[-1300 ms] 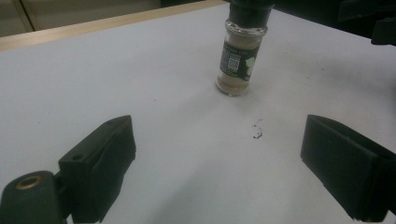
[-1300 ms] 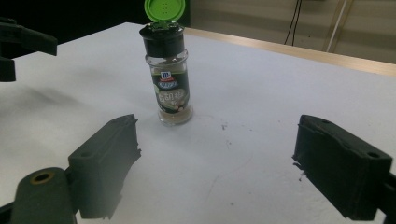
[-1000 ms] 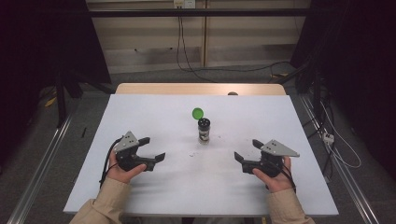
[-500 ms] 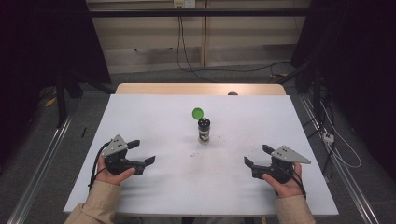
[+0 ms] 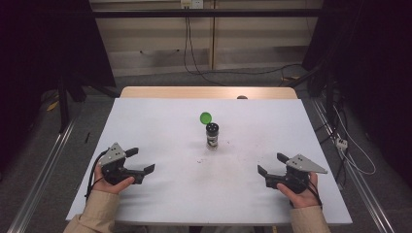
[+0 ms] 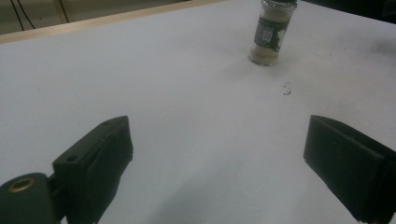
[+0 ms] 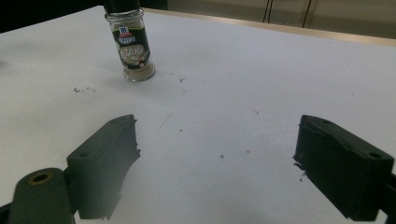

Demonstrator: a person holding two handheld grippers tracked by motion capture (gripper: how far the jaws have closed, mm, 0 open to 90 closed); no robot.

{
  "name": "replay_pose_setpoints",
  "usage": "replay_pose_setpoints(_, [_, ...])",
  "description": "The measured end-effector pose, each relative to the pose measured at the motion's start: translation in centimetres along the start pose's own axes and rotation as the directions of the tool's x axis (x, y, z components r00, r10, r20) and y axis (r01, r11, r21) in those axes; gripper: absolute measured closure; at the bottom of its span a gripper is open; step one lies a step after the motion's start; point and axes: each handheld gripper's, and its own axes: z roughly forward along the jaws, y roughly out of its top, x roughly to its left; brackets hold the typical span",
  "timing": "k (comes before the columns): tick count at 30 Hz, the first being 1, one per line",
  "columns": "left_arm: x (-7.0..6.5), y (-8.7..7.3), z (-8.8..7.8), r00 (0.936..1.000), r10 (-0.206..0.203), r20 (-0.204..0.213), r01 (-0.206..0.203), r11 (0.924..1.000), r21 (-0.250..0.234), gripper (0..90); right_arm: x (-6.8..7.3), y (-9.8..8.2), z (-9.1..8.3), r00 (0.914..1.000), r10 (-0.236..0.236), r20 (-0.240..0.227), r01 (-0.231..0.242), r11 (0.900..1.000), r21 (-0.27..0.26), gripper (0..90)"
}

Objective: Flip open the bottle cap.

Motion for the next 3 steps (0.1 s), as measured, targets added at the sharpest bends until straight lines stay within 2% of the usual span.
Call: replay_pose_setpoints(3, [-0.02, -0.1, 0.1, 1.0, -0.003, 0.003, 0.003, 1.0, -0.004, 7.4, 0.0, -0.11, 0.03, 1.0, -0.006, 0.0, 0.006, 1.0, 0.004, 12.2])
